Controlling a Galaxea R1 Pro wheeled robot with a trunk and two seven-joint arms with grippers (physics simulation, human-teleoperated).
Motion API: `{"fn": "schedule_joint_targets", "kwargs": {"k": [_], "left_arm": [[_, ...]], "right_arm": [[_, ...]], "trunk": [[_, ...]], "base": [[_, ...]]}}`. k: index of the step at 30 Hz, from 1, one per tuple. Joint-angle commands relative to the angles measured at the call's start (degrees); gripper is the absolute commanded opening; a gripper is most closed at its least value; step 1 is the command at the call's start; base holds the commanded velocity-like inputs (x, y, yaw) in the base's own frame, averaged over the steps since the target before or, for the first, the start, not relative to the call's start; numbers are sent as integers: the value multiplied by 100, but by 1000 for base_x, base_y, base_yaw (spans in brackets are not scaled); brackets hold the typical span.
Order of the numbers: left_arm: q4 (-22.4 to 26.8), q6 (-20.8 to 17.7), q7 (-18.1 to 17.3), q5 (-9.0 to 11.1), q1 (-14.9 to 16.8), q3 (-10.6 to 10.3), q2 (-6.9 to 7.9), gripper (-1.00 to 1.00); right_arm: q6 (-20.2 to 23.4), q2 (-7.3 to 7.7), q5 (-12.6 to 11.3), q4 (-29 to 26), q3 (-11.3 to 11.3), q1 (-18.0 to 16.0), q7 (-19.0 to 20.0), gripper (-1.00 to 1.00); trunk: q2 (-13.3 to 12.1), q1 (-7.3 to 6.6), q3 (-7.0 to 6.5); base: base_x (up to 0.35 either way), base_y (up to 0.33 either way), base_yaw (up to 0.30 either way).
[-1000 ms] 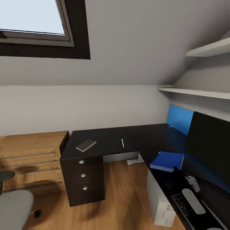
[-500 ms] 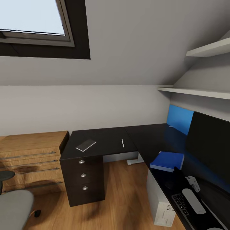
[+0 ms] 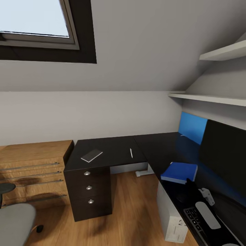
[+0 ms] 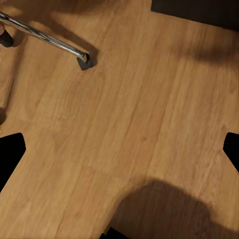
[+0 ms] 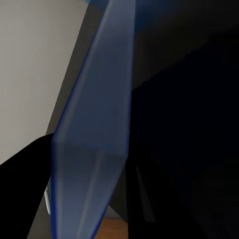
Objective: In the bedroom, organize the workspace by keeping the computer under the desk, ensuring the monitor is on the desk, placing the keyboard on the desk next to the monitor, placing the mouse on the desk next to the keyboard, moving the folder from the swivel chair onto the desk next to the mouse, stacking the notebook on top of the folder with the pen on top of the notebook, and positioning the swivel chair next to the desk.
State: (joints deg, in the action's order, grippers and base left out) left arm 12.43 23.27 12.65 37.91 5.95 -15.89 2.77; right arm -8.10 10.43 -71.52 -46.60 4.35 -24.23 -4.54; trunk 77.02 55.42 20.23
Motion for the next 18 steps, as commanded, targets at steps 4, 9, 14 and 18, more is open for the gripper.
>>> {"fn": "schedule_joint_targets", "kwargs": {"k": [4, 9, 14, 18], "left_arm": [[5, 71, 44, 19, 3, -50, 4, 100], [5, 88, 44, 22, 3, -46, 5, 100], [5, 90, 44, 23, 3, -46, 5, 100], [5, 91, 44, 23, 3, -46, 8, 100]], "right_arm": [[-11, 3, -55, -7, -13, -3, -20, -100], [-7, 3, -56, -7, -13, -3, -20, -100], [-4, 10, -60, -7, -13, -3, -78, -100], [1, 11, -67, -7, -13, -3, -138, -100]], "trunk": [[4, 1, 7], [4, 1, 7], [4, 1, 7], [4, 1, 7]], "base": [[185, -48, 0], [50, -14, 0], [5, -2, 0], [0, 0, 0]]}}
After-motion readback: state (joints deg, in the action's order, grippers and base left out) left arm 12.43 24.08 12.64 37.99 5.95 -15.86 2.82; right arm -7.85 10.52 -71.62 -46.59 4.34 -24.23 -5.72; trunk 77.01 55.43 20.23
